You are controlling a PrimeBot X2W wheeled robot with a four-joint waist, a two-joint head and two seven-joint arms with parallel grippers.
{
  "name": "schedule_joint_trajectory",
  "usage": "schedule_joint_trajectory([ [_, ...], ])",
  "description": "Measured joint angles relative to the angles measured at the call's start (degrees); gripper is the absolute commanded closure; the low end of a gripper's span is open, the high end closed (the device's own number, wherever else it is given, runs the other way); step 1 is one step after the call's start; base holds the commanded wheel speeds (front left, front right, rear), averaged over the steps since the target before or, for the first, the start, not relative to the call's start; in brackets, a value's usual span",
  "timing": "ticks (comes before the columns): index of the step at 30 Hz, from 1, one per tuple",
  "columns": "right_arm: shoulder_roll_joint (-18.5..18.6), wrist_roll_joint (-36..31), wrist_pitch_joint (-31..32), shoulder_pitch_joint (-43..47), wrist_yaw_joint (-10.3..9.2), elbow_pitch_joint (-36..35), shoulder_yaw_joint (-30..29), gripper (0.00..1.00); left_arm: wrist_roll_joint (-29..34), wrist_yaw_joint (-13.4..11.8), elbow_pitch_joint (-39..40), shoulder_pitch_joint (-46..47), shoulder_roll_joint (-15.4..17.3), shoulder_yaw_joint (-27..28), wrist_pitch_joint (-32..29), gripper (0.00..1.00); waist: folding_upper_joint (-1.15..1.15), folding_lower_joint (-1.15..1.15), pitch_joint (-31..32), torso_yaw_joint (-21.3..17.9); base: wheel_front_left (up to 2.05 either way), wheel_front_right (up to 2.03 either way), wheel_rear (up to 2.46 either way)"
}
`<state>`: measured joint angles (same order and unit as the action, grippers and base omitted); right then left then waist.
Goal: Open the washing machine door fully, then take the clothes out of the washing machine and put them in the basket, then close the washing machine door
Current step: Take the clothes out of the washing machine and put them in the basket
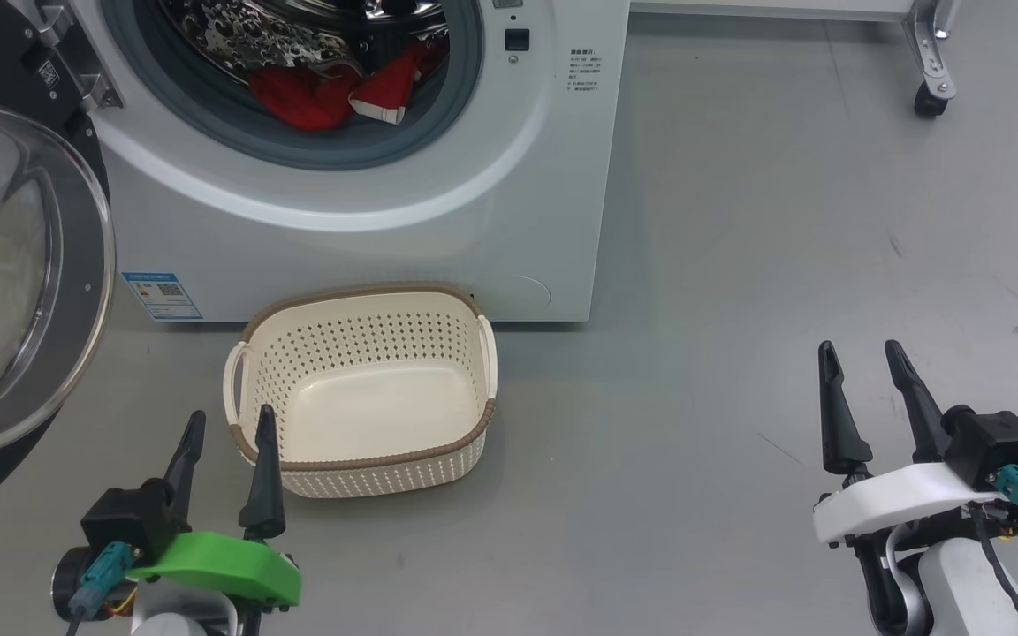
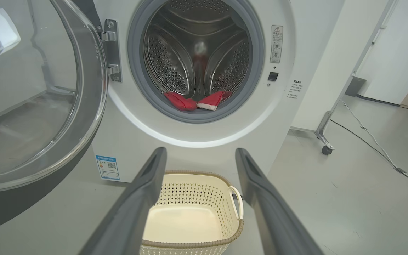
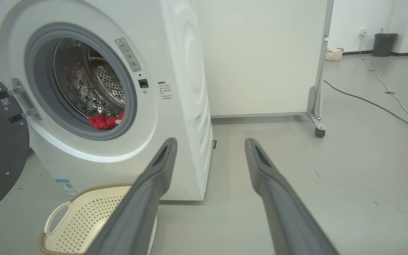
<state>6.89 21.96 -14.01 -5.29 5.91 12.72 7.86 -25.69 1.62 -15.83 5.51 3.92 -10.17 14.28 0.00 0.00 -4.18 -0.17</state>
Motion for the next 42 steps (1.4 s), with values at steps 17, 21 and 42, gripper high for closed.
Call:
schedule_joint_trajectory([
  [17, 0.0, -0.7, 0.0, 0.0, 0.0, -0.3, 0.0, 0.0, -0.4, 0.3, 1.0, -0.2, -0.4, 0.6, 0.0, 0.0, 0.0, 0.0, -0.6, 0.3, 0.0, 0.0, 0.0],
  [21, 0.0, -0.9, 0.0, 0.0, 0.01, -0.4, 0.0, 0.0, -0.4, 0.4, 1.0, -0.2, -0.5, 0.6, 0.0, 0.0, 0.0, 0.0, -0.7, 0.3, 0.0, 0.0, 0.0],
  [42, 0.1, -2.0, 0.0, 0.0, 0.01, -0.4, 0.2, 0.0, -0.4, 0.8, 1.1, -0.2, -0.8, 0.7, 0.0, 0.0, 0.0, 0.0, -1.2, 0.3, 0.0, 0.0, 0.0],
])
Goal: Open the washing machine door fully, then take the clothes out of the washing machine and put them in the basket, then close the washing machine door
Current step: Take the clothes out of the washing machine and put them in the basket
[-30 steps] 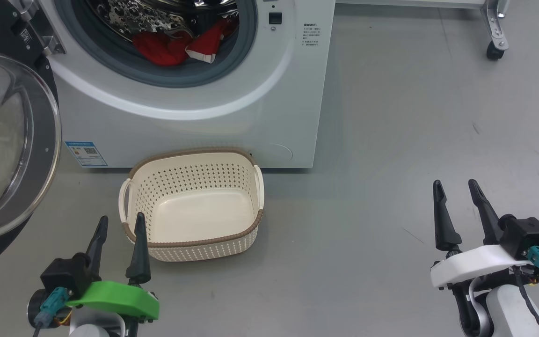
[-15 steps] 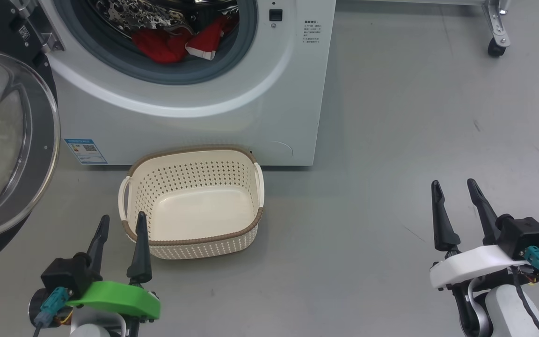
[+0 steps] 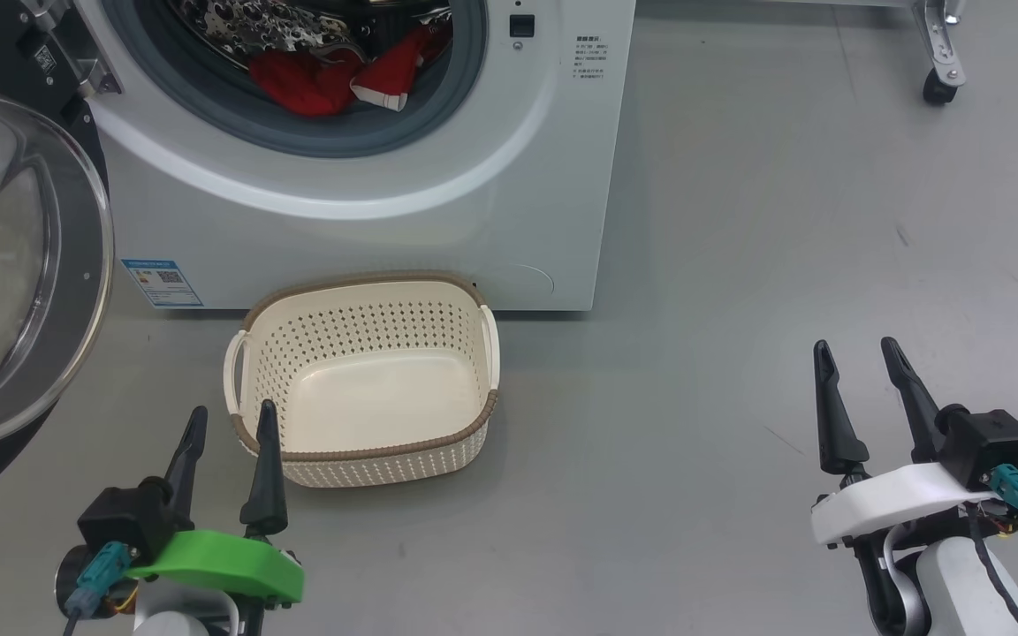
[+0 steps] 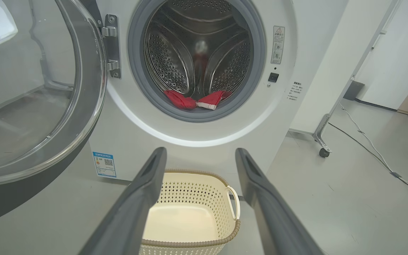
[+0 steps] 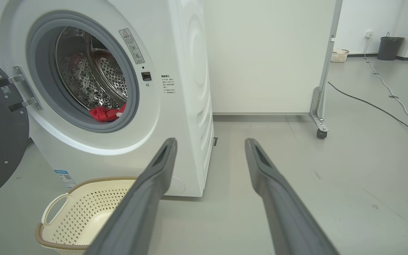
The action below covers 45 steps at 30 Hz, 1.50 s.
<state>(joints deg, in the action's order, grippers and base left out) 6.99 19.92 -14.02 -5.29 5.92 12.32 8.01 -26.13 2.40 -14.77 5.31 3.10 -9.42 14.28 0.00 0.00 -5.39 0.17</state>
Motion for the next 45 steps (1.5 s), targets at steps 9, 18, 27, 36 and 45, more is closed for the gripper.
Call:
schedule_joint_trajectory([
  [9, -0.2, -0.3, 0.0, 0.0, 0.0, 0.0, -0.1, 0.0, 0.0, 0.3, -0.2, 0.0, 0.0, 0.1, 0.0, 0.0, 0.0, 0.0, -0.1, 0.1, 0.0, 0.0, 0.0],
  [18, -0.2, -0.3, 0.0, 0.0, 0.04, 0.0, -0.2, 0.0, -0.5, 1.0, -1.0, -0.1, -0.1, -0.2, 0.0, 0.0, 0.0, 0.0, -0.2, 0.2, 0.0, 0.0, 0.0],
  [27, -0.4, -0.3, 0.0, 0.0, 0.05, 0.0, -0.3, 0.0, -1.3, 1.5, -0.8, -0.1, -0.3, -0.7, 0.0, 0.0, 0.0, 0.0, -0.2, 0.2, 0.25, -0.25, 0.0],
  [36, -0.5, -0.3, 0.0, 0.0, 0.05, 0.0, -0.5, 0.0, -1.3, 1.5, -0.5, -0.1, -0.3, -0.6, 0.0, 0.0, 0.0, 0.0, -0.3, 0.3, 0.6, -0.6, 0.0],
  [45, -0.6, -0.4, 0.0, 0.0, 0.07, 0.2, -0.4, 0.0, -1.3, 1.5, -0.5, -0.1, -0.3, -0.6, 0.0, 0.0, 0.0, 0.0, 0.1, 0.6, 0.95, -0.95, 0.0],
])
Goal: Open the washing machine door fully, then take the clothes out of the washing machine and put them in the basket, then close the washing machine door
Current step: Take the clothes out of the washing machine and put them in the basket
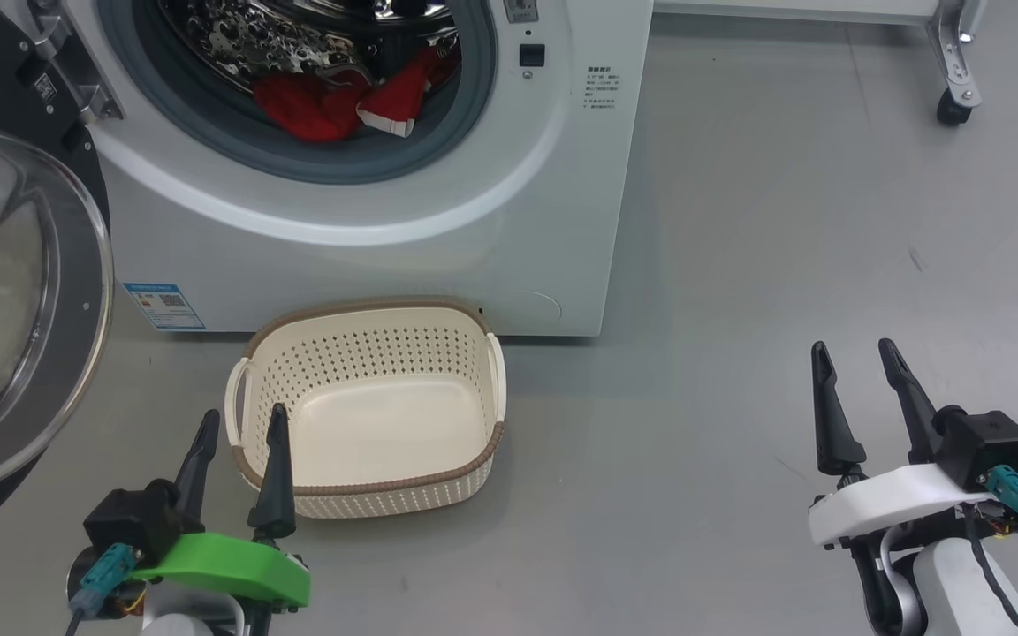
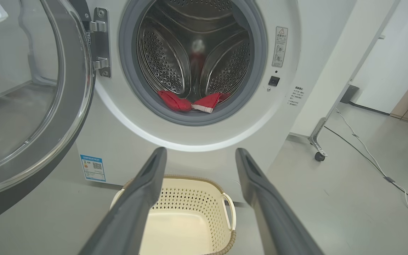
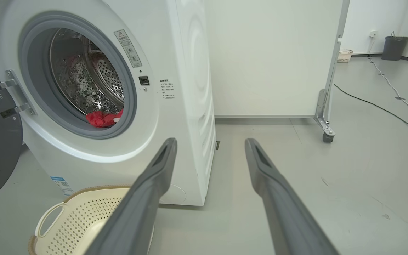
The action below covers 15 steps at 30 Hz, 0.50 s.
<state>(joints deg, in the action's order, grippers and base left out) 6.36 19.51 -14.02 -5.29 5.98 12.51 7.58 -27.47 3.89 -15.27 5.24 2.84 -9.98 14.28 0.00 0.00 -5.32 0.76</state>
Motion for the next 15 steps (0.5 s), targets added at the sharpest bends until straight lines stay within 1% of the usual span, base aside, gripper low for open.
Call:
schedule_joint_trajectory([
  [11, -0.1, -0.5, 0.0, 0.0, 0.05, 0.8, 0.2, 0.0, 1.4, -0.1, 0.8, 0.0, 0.1, 0.6, 0.0, 0.0, 0.0, 0.0, 0.7, 0.3, 1.27, -1.27, 0.0],
  [15, -0.2, -0.5, 0.0, 0.0, 0.22, 1.0, 0.3, 0.0, 1.4, -0.1, 0.8, -0.1, 0.1, -0.1, 0.0, 0.0, 0.0, 0.0, 1.2, 0.5, 0.98, -0.98, 0.0],
])
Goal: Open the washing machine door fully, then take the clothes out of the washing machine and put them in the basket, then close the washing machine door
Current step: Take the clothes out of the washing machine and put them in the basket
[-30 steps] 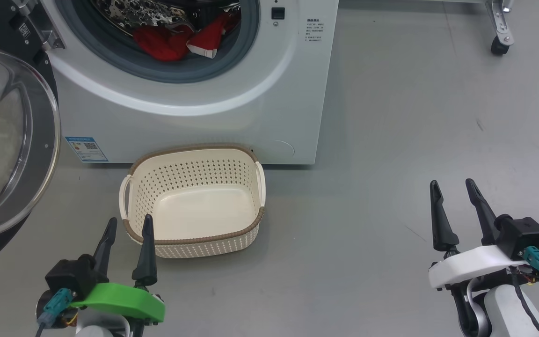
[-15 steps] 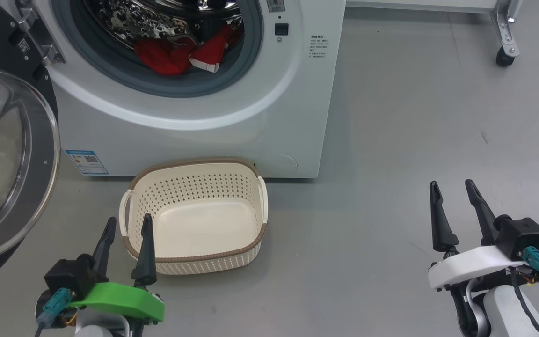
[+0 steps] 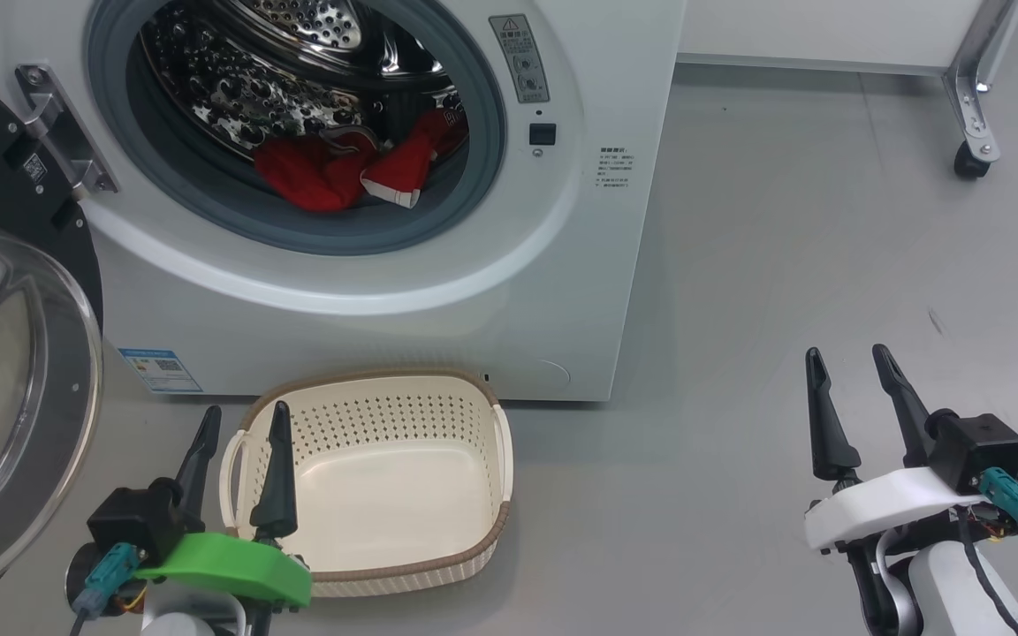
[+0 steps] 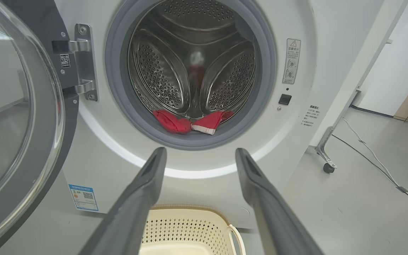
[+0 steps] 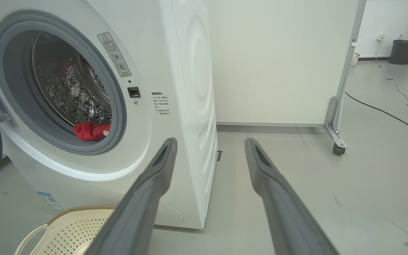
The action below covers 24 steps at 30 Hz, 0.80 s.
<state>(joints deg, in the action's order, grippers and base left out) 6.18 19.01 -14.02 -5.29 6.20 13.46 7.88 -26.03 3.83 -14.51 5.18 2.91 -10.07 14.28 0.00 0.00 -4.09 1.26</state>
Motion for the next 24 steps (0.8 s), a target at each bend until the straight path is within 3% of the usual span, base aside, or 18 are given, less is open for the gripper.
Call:
schedule_joint_trajectory([
  [24, -0.4, 0.0, -0.1, 0.1, 0.22, 0.0, -0.4, 0.0, 0.4, 0.0, 0.0, -0.8, 0.0, -0.1, 0.0, 0.0, 0.0, 0.0, -0.2, 0.0, 0.42, -0.42, 0.0],
])
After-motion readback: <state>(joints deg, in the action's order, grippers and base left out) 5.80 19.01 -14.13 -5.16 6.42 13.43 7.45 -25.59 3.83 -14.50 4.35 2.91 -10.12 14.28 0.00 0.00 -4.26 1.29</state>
